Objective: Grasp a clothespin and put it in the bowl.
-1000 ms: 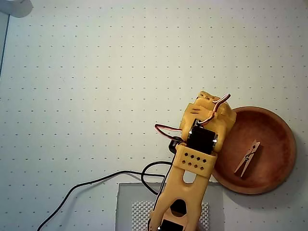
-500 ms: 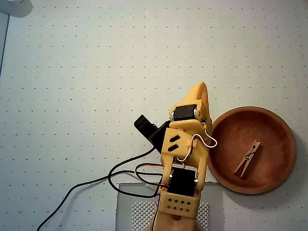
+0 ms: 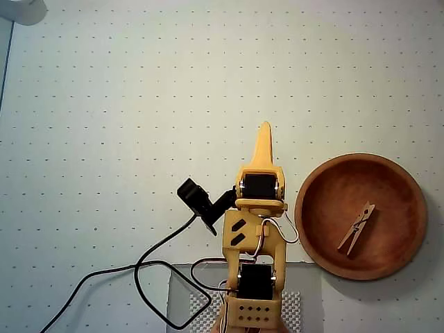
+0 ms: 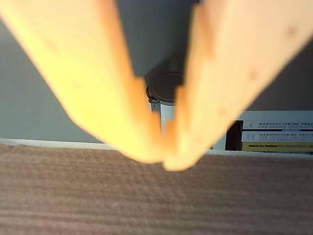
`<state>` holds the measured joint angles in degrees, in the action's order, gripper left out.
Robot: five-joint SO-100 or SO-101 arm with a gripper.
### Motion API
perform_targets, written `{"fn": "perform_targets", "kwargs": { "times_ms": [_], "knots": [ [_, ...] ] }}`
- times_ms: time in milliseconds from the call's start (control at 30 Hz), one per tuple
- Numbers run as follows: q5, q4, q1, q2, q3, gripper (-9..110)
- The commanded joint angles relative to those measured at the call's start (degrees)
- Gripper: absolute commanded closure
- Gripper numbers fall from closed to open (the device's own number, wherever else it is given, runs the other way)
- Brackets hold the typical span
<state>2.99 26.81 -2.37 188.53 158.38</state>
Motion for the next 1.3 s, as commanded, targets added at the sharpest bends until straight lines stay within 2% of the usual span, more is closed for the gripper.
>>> {"fn": "perform_targets", "kwargs": {
  "times_ms": [0, 467, 600, 833, 1033, 1267],
  "knots": [
    [0.8, -1.0, 1.0, 7.3, 5.3, 105],
    [0.4, -1.0, 1.0, 8.9, 20.7, 105],
    [0.4, 1.7, 0.9, 8.9, 20.7, 105],
    [0.8, 14.9, 1.0, 8.9, 20.7, 105],
    [1.0, 31.9, 0.9, 8.9, 20.4, 105],
    [0.8, 32.9, 0.9, 8.9, 19.8, 105]
  ]
}}
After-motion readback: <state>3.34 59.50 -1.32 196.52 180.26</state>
